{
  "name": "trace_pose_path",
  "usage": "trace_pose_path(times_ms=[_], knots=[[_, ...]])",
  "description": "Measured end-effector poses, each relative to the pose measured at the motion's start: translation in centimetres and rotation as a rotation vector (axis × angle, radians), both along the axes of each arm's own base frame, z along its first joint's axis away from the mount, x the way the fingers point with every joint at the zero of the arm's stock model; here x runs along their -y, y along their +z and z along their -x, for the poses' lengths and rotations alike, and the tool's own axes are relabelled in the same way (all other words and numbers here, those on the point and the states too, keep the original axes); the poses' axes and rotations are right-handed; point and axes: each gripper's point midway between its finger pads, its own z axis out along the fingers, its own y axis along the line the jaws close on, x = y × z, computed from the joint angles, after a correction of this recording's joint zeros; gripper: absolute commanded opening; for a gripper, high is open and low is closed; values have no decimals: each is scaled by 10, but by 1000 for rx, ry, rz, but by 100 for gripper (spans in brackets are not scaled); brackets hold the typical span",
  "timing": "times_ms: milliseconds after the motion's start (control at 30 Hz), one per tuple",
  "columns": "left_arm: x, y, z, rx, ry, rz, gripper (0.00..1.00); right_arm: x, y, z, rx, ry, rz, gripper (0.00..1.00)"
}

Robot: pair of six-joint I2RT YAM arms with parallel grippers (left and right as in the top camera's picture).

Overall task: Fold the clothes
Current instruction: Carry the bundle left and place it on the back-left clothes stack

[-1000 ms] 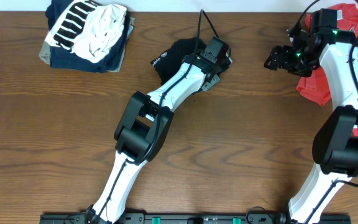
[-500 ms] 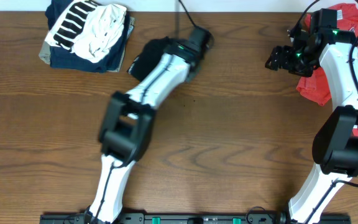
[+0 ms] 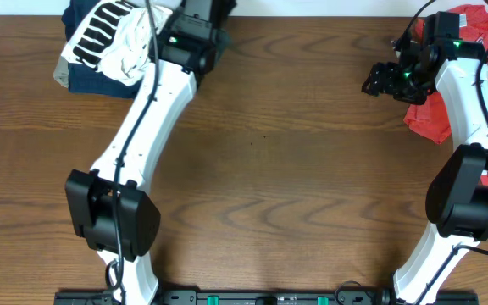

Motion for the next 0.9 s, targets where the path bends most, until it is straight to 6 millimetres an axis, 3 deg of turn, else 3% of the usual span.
trace_pose_path(times_ms=[300, 467, 667, 800, 900], knots=[[-97, 34, -32, 157, 172, -54, 6, 0, 0, 0, 1, 0, 0, 82], [-147, 65, -35, 256, 253, -81, 6, 0, 0, 0, 1, 0, 0, 80], [-191, 105, -33, 370, 287, -107, 6, 0, 1, -2, 8, 0, 1, 79], [-227, 108, -38, 412, 327, -124, 6, -1, 1, -2, 8, 2, 1, 79], [-257, 94, -43, 405, 363, -130, 6, -1, 1, -3, 12, 2, 2, 79]])
